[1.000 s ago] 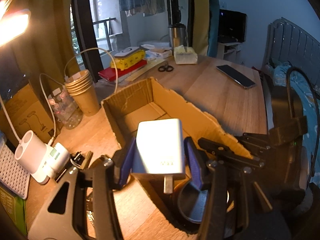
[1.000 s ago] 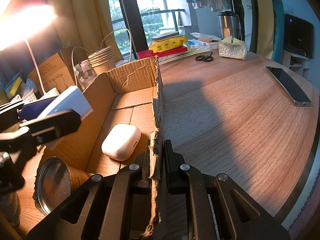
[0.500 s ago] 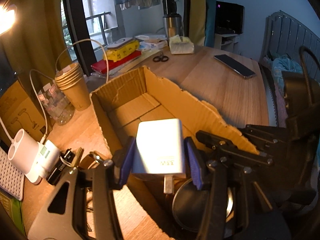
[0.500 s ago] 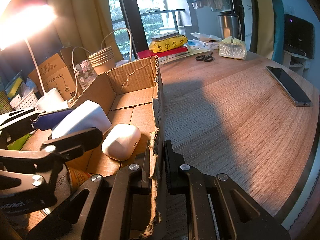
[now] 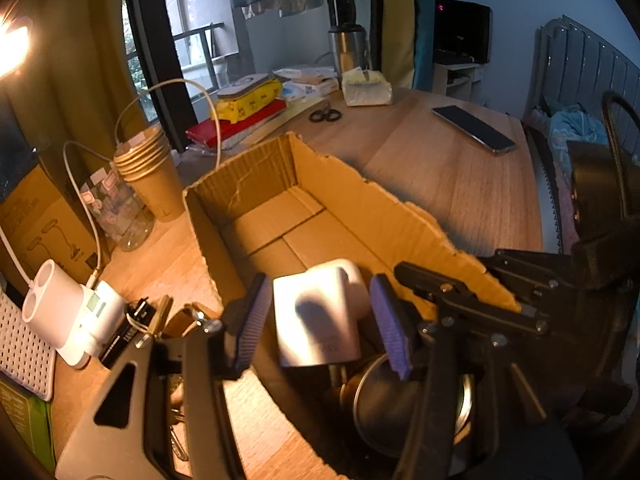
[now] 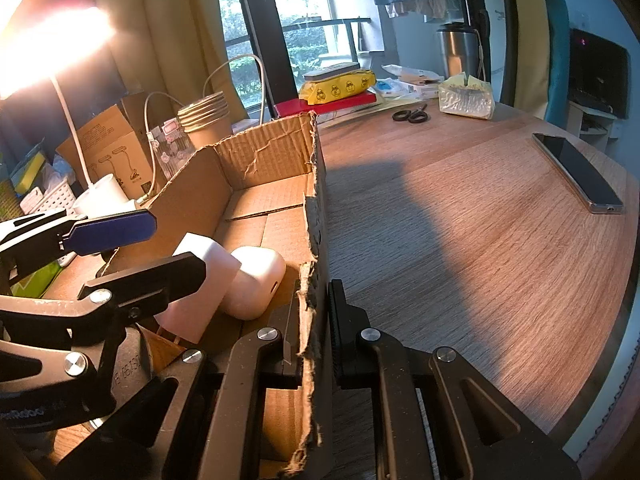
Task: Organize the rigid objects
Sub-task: 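Open the left tool to release the charger beside the earbud case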
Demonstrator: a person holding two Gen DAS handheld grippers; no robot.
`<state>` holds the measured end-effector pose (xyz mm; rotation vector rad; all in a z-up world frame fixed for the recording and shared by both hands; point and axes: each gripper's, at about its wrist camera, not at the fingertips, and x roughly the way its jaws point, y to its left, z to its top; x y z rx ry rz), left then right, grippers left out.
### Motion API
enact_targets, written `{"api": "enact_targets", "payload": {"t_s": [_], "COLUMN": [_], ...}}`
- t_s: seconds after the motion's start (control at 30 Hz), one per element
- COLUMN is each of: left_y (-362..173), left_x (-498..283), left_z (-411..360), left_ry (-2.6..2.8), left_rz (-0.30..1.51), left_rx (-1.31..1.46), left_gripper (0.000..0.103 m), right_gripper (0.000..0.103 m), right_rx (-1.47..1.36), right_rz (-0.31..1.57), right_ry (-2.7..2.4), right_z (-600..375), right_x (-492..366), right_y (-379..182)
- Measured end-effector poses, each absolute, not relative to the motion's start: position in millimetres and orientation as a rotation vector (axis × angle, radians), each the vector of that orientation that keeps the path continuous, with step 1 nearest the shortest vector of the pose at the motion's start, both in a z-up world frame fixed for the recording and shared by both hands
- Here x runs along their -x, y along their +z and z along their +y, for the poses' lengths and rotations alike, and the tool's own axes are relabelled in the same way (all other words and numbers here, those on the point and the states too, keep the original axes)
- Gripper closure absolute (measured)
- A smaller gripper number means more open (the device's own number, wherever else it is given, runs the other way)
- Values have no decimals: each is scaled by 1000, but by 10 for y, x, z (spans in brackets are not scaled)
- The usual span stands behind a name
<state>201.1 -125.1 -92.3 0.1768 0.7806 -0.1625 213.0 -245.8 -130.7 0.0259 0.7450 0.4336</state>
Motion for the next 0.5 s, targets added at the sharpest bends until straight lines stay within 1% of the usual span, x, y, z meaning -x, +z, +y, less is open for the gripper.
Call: {"api": "enact_targets", "payload": {"t_s": [0.17,0.23,0.3,0.5], "left_y": [-889,-864,-828,-729], "left_x": [-1968,-1934,-1895,-1774], "left_z": [-1209,-1187,-1154,-1045], "left_ry": [-152,-148,-143,-120], "left_rz": [778,773,763,741], "left_rx": [-169,-166,-161,-150], "left_gripper": [47,42,40,39], "right_gripper": [92,92,92,92], "right_rx": [-25,-25,-25,-25], "right_rz": [744,744,745,745], "right_ry": [433,433,433,433], "right_z": [-2458,-2457,-2452,-2457], "right_x": [-2129,-2130,-2129,-2130], "right_y": [-1306,-1306,-1311,-1307]}}
